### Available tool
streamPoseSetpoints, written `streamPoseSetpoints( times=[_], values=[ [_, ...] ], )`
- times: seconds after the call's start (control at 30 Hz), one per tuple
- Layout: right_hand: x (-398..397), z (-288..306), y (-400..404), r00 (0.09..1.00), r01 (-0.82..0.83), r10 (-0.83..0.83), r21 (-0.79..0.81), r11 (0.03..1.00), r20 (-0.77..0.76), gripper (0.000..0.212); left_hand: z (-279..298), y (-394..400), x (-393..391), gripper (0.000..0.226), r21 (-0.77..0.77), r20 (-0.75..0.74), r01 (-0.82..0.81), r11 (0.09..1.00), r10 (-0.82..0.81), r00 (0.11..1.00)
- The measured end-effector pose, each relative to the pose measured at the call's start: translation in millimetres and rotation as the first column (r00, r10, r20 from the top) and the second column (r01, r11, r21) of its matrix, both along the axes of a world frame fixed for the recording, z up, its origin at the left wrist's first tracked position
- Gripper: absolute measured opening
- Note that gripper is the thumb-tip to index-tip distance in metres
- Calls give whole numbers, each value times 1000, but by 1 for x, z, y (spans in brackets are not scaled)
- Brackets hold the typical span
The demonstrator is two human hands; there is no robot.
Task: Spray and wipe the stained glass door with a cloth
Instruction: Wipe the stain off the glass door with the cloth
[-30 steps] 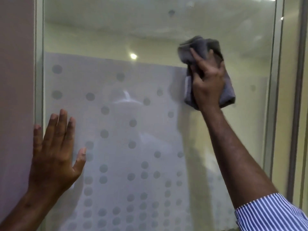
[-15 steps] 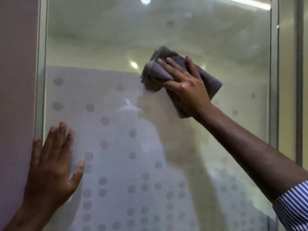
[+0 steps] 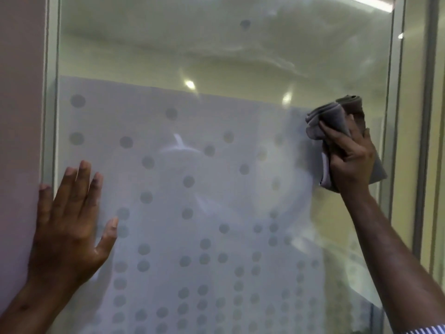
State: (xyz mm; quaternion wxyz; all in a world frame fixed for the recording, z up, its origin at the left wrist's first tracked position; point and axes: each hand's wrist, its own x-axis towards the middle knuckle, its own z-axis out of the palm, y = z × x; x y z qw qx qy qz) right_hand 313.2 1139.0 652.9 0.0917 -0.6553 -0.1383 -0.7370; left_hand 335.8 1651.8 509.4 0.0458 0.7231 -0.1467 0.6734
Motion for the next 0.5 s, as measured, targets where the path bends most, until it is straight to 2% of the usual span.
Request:
streamPoseSetpoints(
  times=[0.23, 0.4, 0.5],
  values=[
    [1, -80, 38, 996, -63, 64, 11, 998, -70, 40, -1, 0, -5, 75, 1, 13, -13, 1000, 13, 1000],
    [-3, -138, 92, 982, -167, 163, -40, 985, -97, 42, -1, 1, -7, 75, -12, 0, -14, 1000, 14, 1000],
    [-6, -163, 125, 960, -252, 248, -17, 968, -127, 44, -2, 2, -9, 73, -4, 0, -11, 1000, 11, 1000]
  ],
)
